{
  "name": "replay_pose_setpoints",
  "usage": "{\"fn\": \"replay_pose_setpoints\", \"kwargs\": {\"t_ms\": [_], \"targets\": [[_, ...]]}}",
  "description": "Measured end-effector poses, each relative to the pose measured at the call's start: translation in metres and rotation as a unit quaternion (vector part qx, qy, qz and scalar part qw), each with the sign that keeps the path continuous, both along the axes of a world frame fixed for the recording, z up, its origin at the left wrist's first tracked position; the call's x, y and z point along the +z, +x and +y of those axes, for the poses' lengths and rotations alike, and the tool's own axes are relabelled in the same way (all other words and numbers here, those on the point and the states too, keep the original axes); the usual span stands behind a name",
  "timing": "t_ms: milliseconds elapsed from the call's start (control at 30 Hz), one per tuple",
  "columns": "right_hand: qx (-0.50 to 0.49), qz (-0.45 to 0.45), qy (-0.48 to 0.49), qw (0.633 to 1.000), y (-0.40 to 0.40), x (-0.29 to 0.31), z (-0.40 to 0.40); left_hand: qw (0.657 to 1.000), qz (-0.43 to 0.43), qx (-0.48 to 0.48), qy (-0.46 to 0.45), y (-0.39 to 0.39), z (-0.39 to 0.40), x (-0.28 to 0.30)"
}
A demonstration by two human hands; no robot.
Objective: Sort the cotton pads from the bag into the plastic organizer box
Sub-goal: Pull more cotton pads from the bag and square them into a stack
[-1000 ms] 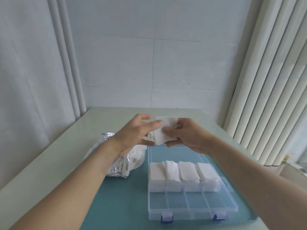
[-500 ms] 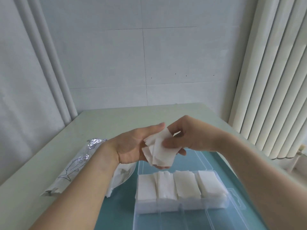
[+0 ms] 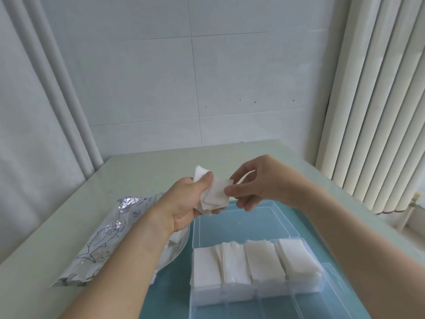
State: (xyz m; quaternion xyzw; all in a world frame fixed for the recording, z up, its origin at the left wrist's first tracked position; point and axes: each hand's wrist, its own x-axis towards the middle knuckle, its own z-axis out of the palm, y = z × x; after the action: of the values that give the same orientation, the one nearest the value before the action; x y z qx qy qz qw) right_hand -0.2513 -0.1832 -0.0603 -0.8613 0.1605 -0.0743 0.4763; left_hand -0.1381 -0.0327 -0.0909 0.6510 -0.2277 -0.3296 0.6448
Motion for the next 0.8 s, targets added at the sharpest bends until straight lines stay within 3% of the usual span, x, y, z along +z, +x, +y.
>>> {"fn": "replay_pose_setpoints", "kwargs": {"t_ms": [100, 300, 467, 800], "targets": [[-0.002, -0.015, 0.034, 0.999, 0.003, -0.005, 0.002, 1.000, -0.020, 0.010, 0.013, 0.000, 0.000, -0.005], [0.003, -0.030, -0.028, 0.999, 0.012, -0.011, 0.002, 0.999, -0.018, -0.030, 0.021, -0.009, 0.002, 0.000], [-0.004, -0.018, -0.023, 1.000, 0.017, -0.014, 0.002, 1.000, -0.003, -0.025, 0.001, -0.012, 0.001, 0.003], [-0.028, -0.049, -0.094, 0.994, 0.023, -0.021, 0.004, 0.973, 0.208, 0.008, -0.097, -0.013, -0.004, 0.008]]}}
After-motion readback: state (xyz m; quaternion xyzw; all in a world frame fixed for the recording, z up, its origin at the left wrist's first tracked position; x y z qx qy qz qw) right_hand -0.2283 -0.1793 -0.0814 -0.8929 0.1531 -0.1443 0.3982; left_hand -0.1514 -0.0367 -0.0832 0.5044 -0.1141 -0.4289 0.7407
